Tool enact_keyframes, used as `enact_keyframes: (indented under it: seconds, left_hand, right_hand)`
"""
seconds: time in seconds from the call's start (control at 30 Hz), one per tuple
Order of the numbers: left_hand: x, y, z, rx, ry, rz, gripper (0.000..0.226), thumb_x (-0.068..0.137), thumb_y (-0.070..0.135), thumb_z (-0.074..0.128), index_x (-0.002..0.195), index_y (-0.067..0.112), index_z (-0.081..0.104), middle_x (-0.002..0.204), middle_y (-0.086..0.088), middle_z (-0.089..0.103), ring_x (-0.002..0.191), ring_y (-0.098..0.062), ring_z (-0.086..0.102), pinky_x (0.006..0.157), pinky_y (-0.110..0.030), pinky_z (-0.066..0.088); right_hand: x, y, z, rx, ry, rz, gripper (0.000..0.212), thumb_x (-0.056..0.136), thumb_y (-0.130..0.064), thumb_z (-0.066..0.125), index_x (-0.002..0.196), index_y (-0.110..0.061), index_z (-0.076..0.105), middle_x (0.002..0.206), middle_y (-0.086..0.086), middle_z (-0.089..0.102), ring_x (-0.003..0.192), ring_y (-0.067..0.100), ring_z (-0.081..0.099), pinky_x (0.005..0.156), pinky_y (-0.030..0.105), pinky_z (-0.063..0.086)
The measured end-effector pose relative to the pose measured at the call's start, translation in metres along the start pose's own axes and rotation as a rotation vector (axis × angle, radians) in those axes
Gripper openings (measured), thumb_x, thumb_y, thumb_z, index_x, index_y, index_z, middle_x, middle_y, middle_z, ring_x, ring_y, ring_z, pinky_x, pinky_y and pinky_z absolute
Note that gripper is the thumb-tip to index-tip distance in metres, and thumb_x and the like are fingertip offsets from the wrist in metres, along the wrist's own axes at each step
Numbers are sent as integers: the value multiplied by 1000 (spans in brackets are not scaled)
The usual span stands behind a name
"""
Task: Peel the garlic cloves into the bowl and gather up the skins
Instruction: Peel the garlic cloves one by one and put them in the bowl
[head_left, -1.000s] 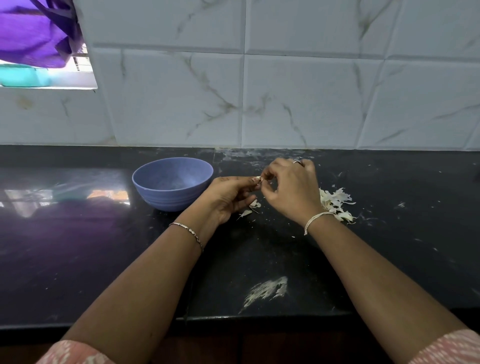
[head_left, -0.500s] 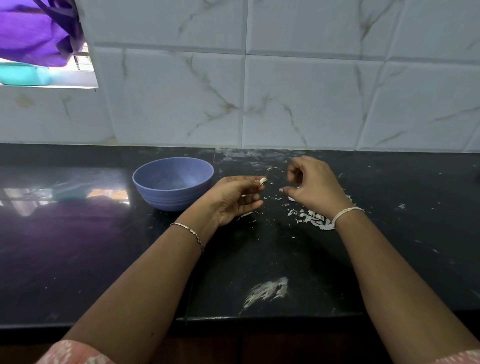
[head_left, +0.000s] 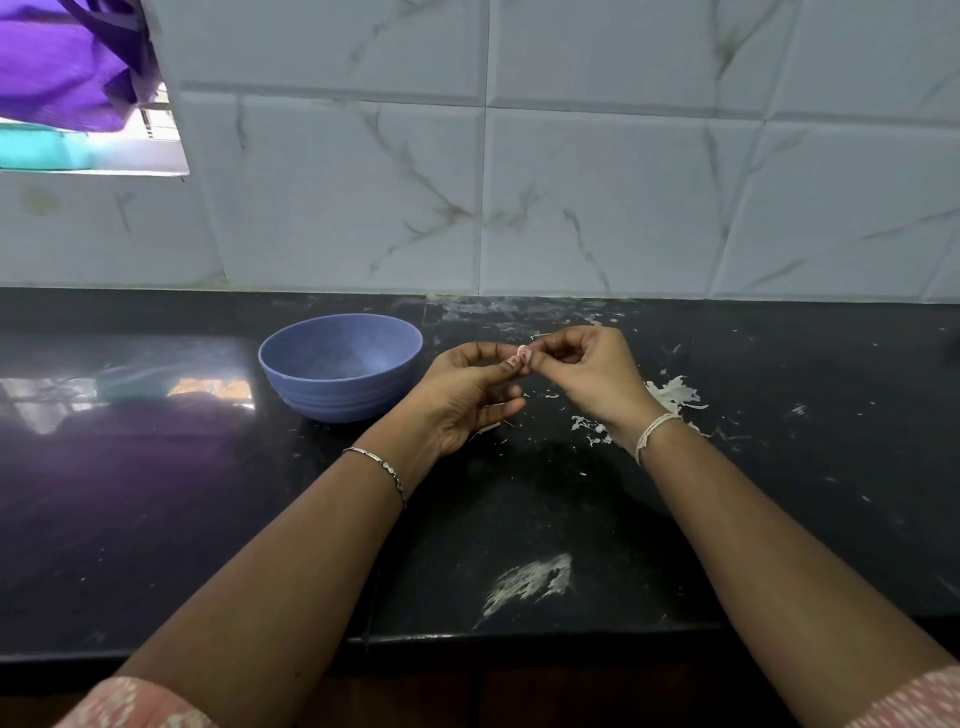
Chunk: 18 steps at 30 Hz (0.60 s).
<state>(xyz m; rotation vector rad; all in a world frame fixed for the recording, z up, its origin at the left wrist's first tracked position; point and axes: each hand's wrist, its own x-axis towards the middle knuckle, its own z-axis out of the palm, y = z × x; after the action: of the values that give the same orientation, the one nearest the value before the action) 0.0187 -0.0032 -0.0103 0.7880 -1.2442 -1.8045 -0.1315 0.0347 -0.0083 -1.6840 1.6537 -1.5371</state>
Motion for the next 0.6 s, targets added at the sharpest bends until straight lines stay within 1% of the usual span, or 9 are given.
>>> enact_keyframes:
  seconds: [0.07,0.17,0.2,0.27,0.33,0.43,0.5,0.6]
  left_hand:
    - [-1,0,0,0,13,5,11,88,6,67,98,9,62,78,-6,72,53,-10,61,48,-22,55]
    - [-1,0,0,8,21,11,12,89,5,66,99,9,61,82,-7,70,55,-11,60,48,-22,55]
    - [-1,0,1,10,24,14,11,89,5,66,98,9,61,83,-8,70,55,-11,59,48,-22,55]
    - [-1,-1,1,14,29,29,11,89,6,66,98,9,60,85,-9,69,56,-11,60,48,-23,55]
    - [0,-2,2,41,41,54,11,89,7,67,97,9,60,89,-10,68,60,-12,62,50,-23,56]
    - [1,-4,2,126,69,103,12,89,9,68,100,7,61,93,-10,64,71,-15,63,52,-24,56]
    - [3,-4,2,137,76,125,14,90,12,67,101,5,63,94,-11,65,71,-16,63,54,-25,57]
    - [2,-4,3,97,75,132,20,90,20,69,100,4,64,83,-7,69,66,-15,64,55,-25,57]
  right_hand:
    - [-1,-1,1,10,-5,-9,3,85,-14,74,83,-16,76,80,-3,75,82,7,71,80,19,54]
    - [0,-2,1,-3,-2,-14,8,86,-12,72,82,-19,75,80,-8,74,77,-2,68,76,15,51]
    - [0,-2,1,-9,2,-12,9,86,-12,72,82,-19,75,80,-7,73,76,-2,67,76,15,51]
    - [0,-1,2,-43,26,-21,9,85,-14,73,80,-22,74,79,-6,74,77,4,69,77,23,55]
    - [0,-1,4,-157,67,-52,10,83,-19,74,77,-26,71,77,-7,73,75,8,69,74,29,57]
    - [-2,-2,6,-365,121,-134,6,80,-25,72,76,-26,68,69,-12,66,65,6,62,64,30,55]
    - [-3,-3,5,-458,146,-204,5,80,-28,71,78,-25,68,70,-13,62,66,7,60,63,30,52]
    - [-5,-2,4,-586,163,-304,6,82,-28,69,82,-22,67,74,-15,53,68,7,51,61,26,42]
